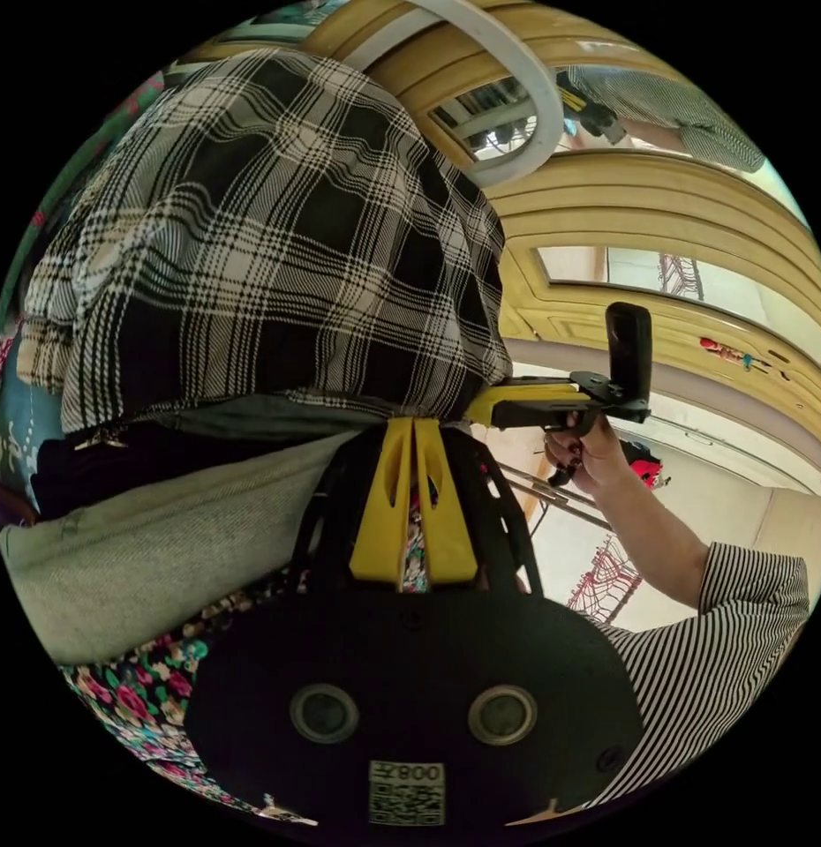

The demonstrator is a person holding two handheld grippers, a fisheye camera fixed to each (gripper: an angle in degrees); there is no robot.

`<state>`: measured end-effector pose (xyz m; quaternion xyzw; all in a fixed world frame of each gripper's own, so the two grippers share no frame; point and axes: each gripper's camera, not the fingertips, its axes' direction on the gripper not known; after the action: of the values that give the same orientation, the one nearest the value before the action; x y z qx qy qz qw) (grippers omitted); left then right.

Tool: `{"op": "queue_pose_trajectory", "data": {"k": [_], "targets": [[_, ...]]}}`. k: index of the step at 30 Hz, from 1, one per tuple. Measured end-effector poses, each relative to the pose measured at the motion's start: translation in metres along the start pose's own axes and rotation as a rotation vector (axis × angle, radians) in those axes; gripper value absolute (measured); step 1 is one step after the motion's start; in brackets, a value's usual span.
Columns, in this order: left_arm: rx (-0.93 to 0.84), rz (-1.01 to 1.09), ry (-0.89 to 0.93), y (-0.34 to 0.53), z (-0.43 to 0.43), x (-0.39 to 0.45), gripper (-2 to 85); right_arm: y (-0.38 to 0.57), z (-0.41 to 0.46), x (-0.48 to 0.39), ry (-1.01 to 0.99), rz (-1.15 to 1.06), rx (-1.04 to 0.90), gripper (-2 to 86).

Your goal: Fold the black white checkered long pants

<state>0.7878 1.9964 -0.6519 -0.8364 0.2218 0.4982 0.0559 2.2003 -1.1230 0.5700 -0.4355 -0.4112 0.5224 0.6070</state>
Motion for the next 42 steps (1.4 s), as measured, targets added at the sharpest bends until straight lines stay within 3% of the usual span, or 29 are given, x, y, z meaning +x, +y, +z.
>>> {"op": "queue_pose_trajectory", "data": {"k": [5,18,29,35,42], "targets": [[-0.055,0.069,-0.071,0.001,0.015,0.003,0.2,-0.001,-0.024,0.005,-0.017,0.001,0.079,-0.1],[-0.173,0.185,-0.112,0.039,0.035,0.014,0.1,-0.009,0.004,0.023,0.146,-0.047,0.022,-0.1],[-0.103,0.194,-0.111,0.092,0.016,0.014,0.1,-0.003,0.034,0.044,0.239,-0.020,0.066,0.0],[0.017,0.206,-0.123,0.126,-0.011,0.021,0.1,0.000,0.031,0.061,0.157,0.037,0.106,0.1],[0.238,0.168,-0.102,0.156,-0.066,0.022,0.0,0.048,-0.001,0.086,-0.086,0.174,0.363,0.1]]}}
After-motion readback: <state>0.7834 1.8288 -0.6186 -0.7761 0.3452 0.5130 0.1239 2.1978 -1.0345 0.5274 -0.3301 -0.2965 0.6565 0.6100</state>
